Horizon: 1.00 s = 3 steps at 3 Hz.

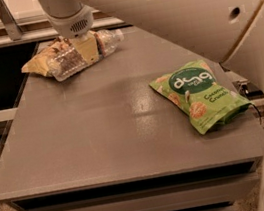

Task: Move water bottle near brown chip bag

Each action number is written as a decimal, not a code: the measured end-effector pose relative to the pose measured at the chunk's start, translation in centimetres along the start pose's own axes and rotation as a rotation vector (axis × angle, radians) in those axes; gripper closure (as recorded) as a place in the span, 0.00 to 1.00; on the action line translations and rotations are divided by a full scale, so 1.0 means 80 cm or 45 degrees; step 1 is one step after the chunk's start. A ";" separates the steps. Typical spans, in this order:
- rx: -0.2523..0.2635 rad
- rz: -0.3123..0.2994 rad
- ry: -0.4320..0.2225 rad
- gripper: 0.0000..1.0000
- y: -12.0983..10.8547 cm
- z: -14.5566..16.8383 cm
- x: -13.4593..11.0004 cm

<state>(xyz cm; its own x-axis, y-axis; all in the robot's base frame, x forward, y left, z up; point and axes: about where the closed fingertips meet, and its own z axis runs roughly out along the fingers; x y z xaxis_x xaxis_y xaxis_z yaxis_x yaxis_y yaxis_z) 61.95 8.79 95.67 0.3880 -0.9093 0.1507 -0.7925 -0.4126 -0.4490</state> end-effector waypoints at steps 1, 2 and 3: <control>-0.018 0.060 0.001 1.00 0.001 0.026 0.024; -0.041 0.124 0.018 1.00 0.002 0.052 0.048; -0.041 0.124 0.018 1.00 0.002 0.052 0.048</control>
Offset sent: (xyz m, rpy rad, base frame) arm 0.0494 -0.0522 -0.0479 0.0261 0.0478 -0.1582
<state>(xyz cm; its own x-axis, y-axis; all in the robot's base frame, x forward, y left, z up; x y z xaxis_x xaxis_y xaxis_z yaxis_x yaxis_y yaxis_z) 65.24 5.46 92.53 0.3021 -0.9456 0.1205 -0.8409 -0.3239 -0.4335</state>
